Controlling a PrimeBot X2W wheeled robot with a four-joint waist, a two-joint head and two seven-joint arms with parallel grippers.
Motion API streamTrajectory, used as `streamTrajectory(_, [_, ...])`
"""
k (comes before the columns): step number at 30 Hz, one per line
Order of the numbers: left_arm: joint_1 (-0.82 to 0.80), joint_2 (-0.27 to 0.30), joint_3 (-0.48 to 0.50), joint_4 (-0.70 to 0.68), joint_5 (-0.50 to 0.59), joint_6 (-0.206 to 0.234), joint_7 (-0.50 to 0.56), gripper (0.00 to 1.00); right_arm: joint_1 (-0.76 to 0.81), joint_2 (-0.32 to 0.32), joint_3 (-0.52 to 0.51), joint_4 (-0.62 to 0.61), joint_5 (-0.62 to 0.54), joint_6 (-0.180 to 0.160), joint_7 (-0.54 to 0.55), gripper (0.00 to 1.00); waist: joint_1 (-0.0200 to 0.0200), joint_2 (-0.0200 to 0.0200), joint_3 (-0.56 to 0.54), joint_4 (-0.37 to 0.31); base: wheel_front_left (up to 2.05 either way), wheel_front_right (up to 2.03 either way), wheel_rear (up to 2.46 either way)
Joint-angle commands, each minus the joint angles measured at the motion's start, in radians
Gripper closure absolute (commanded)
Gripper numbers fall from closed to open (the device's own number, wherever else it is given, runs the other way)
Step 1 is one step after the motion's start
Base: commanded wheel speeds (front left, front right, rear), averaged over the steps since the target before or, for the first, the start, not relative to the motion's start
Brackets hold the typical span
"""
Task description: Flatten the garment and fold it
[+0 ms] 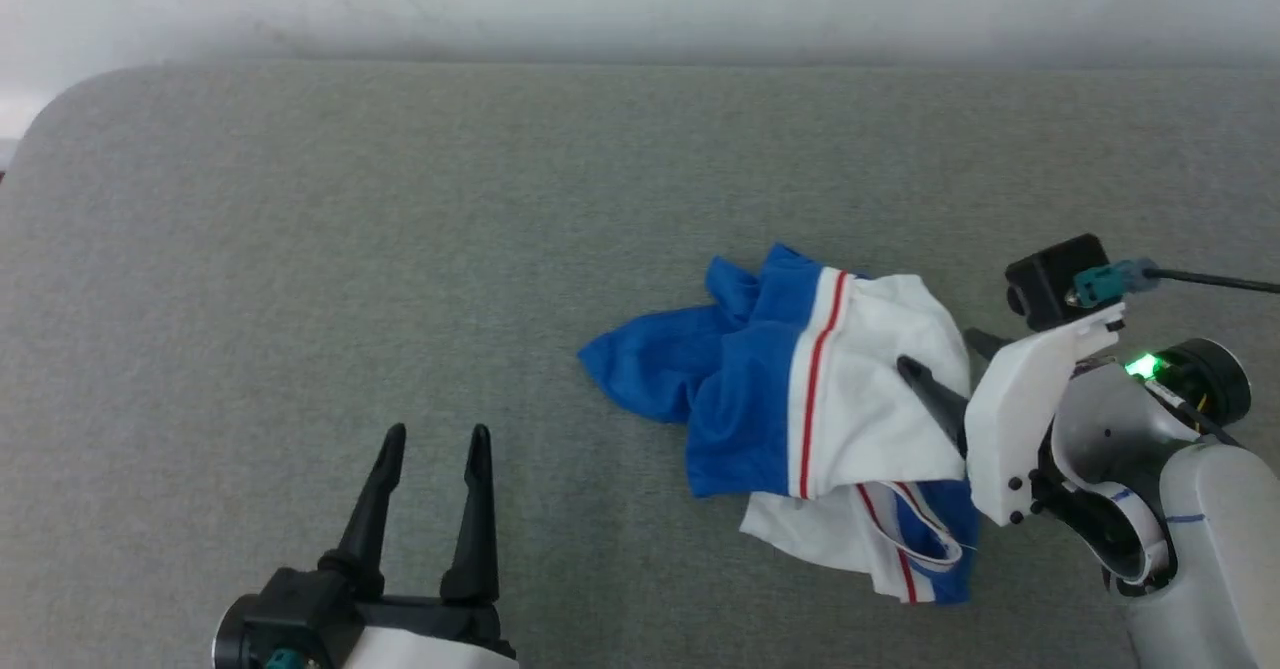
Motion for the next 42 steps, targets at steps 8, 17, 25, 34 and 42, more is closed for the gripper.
streamTrajectory(8, [-0.031, -0.03, -0.006, 0.049, 0.011, -0.033, -0.005, 0.0, -0.031, -0.034, 0.066, 0.078, 0.031, -0.001, 0.087, 0.8, -0.0002, -0.0001, 0.027, 0.077, 0.0, 0.0, 0.0])
streamTrajectory(17, [-0.017, -0.036, 0.017, 0.074, 0.013, -0.043, -0.005, 0.0, -0.104, -0.054, 0.08, 0.07, 0.025, -0.001, -0.032, 1.0, -0.0002, -0.0001, -0.024, 0.034, 0.0, 0.0, 0.0])
streamTrajectory(25, [0.01, -0.035, 0.033, 0.073, 0.012, -0.039, -0.005, 0.0, -0.178, -0.072, -0.022, -0.002, 0.013, -0.001, -0.112, 1.0, -0.0002, -0.0001, -0.094, -0.038, 0.0, 0.0, 0.0])
streamTrajectory(34, [0.041, -0.025, 0.033, 0.06, 0.01, -0.035, -0.003, 0.0, 0.211, -0.075, -0.382, -0.116, -0.083, -0.001, -0.139, 1.0, -0.0002, -0.0001, -0.082, -0.073, 0.0, 0.0, 0.0])
streamTrajectory(42, [0.033, -0.01, 0.031, 0.06, 0.007, -0.038, 0.012, 0.0, 0.474, 0.12, -0.436, -0.07, -0.109, -0.001, -0.247, 0.73, -0.0002, -0.0001, -0.058, -0.09, 0.0, 0.0, 0.0])
